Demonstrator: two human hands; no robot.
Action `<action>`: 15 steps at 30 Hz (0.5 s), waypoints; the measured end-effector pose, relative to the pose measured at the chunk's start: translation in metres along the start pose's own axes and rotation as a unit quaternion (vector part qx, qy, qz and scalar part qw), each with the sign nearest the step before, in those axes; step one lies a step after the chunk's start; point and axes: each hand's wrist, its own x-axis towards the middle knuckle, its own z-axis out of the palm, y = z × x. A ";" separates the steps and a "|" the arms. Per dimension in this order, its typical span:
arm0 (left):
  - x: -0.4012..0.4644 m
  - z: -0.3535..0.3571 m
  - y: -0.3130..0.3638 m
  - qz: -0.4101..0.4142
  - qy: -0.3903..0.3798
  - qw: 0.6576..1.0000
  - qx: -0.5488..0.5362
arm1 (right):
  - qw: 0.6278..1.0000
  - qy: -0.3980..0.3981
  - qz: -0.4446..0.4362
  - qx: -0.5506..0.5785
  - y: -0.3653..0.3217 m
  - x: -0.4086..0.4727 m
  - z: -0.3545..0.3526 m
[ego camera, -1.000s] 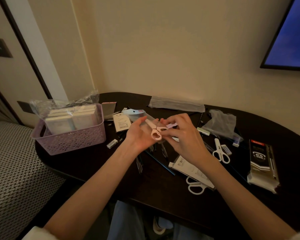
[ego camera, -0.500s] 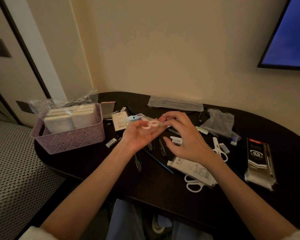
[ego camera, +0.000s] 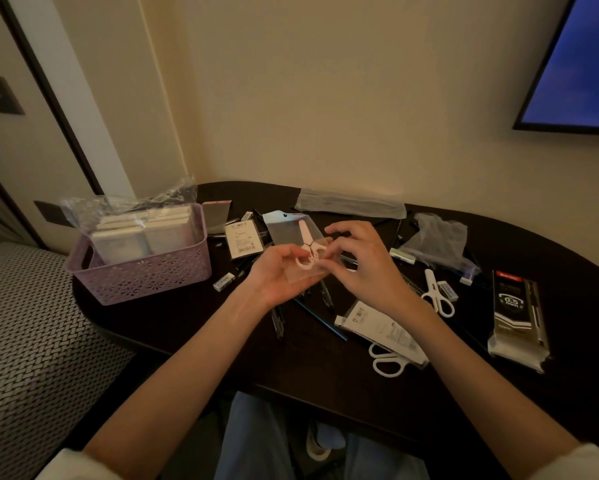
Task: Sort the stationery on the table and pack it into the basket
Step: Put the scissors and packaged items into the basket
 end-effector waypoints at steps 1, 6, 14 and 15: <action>0.000 0.000 0.000 -0.004 -0.007 1.000 0.007 | 1.000 0.004 0.003 -0.012 0.000 -0.001 0.002; -0.002 0.003 -0.001 -0.017 -0.004 1.000 -0.009 | 0.996 0.062 -0.006 -0.071 -0.004 -0.004 0.009; 0.000 -0.003 0.009 -0.032 0.036 0.997 -0.062 | 0.984 0.001 -0.137 -0.116 0.000 -0.010 0.005; 0.000 -0.004 0.011 -0.037 0.040 0.997 -0.048 | 0.984 -0.009 -0.138 -0.115 0.000 -0.009 0.004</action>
